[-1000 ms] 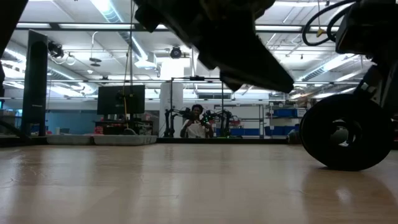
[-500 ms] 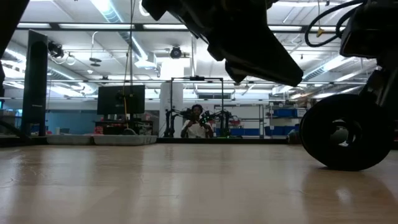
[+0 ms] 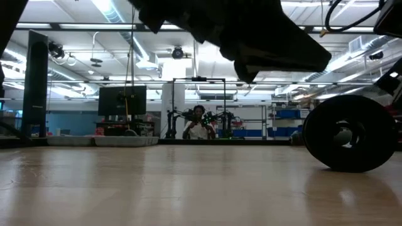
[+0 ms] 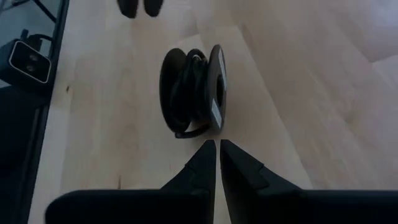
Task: Coil cords
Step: Uncoil the black wire from the black spool
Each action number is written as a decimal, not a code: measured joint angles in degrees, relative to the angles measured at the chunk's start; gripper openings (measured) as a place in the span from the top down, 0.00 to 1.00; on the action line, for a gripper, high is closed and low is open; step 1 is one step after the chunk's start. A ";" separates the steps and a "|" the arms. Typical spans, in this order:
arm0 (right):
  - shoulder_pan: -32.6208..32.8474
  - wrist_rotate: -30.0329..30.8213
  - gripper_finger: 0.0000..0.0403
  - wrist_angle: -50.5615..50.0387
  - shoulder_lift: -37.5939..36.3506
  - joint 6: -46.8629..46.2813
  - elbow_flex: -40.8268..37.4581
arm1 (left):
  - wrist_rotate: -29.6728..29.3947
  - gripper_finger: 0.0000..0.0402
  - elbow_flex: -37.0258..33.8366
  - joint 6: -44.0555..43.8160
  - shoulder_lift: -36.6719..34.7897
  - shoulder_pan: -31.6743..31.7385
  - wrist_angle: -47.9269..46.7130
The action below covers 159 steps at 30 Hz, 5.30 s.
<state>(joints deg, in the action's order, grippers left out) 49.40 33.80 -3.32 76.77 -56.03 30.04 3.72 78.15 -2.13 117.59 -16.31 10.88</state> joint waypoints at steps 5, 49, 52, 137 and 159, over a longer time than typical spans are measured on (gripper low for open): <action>-1.45 -0.76 0.94 0.06 0.00 -0.87 0.00 | -1.32 0.84 -1.73 -1.13 0.01 -0.27 0.47; -2.20 -9.96 0.94 1.78 0.00 3.92 -0.07 | -10.01 0.84 -1.73 -9.88 -0.04 -5.05 -0.94; -2.09 -9.01 0.94 1.93 0.00 4.54 -0.07 | -10.98 0.84 -1.73 -11.04 -0.04 -5.18 0.42; -11.73 -13.78 0.94 15.67 13.11 19.35 -0.13 | -19.33 0.75 -1.46 -8.65 4.71 -4.24 1.39; -12.32 -14.01 0.94 14.68 11.67 16.54 -0.11 | -15.91 1.00 -0.76 -14.78 8.14 -3.50 2.86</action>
<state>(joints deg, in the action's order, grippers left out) 37.08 19.79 11.37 88.45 -39.49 29.94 -12.19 77.38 -16.92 125.73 -19.81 13.74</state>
